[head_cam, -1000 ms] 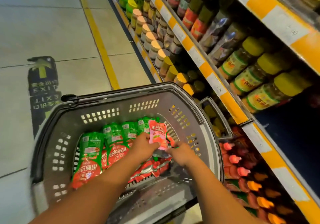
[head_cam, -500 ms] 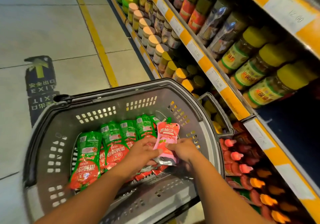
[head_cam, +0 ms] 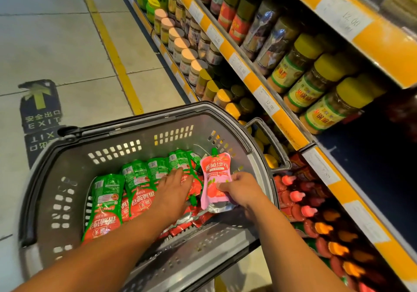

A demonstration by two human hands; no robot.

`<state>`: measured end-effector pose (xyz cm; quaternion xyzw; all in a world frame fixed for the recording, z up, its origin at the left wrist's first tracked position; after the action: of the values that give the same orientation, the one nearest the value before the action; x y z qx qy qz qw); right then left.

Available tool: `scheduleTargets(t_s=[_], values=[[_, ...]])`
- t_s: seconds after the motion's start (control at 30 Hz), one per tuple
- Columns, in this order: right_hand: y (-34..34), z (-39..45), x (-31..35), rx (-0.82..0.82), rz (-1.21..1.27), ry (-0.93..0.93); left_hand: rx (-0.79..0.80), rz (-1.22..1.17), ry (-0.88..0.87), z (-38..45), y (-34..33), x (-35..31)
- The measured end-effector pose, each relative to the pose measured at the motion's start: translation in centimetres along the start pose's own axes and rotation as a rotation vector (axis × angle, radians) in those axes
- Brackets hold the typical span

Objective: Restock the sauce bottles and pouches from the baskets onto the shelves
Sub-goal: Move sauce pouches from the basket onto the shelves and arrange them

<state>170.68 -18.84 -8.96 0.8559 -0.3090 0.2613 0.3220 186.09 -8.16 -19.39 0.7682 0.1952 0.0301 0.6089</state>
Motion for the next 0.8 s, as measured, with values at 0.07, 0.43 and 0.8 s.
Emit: scheduleTargets(t_s=[0.07, 0.43, 0.8], values=[[0.4, -0.3, 0.1, 0.0, 0.019, 0.017, -0.036, 0.039, 0.014, 0.1, 0.5, -0.3], [2.1, -2.2, 1.1, 0.028, 0.116, 0.08, -0.182, -0.082, -0.126, -1.3, 5.4, -0.7], [4.8, -5.2, 2.1, 0.07, 0.275, 0.137, -0.429, -0.744, 0.277, 0.1, 15.3, 6.8]])
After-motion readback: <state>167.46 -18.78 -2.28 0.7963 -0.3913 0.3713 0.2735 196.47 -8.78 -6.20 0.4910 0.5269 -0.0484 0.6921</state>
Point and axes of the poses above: each hand's wrist, its own z-axis towards the middle knuckle, its own y-axis out of the back of the hand, x = y × z, the point moved 9 cm from there along z, towards the middle knuckle, and after that the axes turned 5 degrees about z, right-handed, at the moved point
